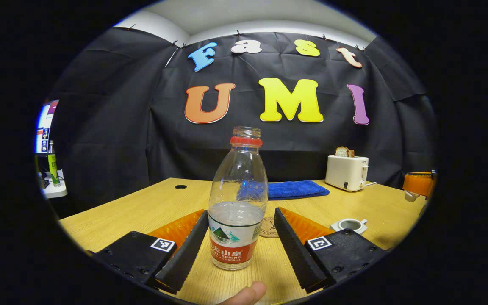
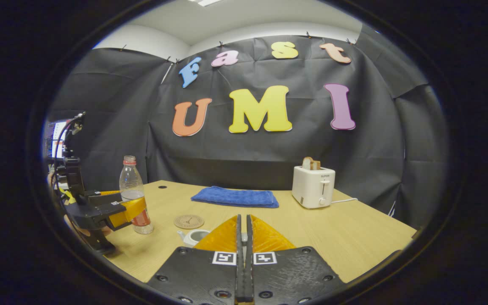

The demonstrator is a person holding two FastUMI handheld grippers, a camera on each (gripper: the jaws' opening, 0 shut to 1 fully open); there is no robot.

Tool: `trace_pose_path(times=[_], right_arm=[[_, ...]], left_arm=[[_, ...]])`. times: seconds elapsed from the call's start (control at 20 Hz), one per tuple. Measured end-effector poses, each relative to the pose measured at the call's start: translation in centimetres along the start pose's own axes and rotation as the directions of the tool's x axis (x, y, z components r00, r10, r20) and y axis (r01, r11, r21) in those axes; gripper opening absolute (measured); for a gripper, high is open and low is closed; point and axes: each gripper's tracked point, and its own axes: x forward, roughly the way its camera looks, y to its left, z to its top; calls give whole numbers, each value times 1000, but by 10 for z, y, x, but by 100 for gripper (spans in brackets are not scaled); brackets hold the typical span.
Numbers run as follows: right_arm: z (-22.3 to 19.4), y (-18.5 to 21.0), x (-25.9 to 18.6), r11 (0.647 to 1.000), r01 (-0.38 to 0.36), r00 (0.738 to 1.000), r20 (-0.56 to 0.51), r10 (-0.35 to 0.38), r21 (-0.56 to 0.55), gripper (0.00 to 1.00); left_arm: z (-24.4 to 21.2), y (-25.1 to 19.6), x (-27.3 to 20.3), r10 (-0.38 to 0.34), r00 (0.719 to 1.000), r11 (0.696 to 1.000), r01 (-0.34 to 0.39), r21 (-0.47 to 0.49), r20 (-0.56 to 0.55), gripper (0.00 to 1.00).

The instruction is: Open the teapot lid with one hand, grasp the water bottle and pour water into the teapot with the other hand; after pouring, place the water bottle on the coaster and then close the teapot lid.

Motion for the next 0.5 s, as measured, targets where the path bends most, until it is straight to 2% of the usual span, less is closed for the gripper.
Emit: trace_pose_path(times=[0.15,0.2,0.5], right_arm=[[-1,-4,-1,1000,3,1000,-2,-3,5,0],[0,-4,-1,1000,4,1000,-2,-4,4,0],[-1,-10,-2,1000,23,1000,-9,-23,-3,0]], left_arm=[[-5,5,6,12,999,1000,-11,27,-34,90],[-6,7,5,17,999,999,-15,36,-42,83],[9,11,-3,14,998,998,-11,58,-56,79]])
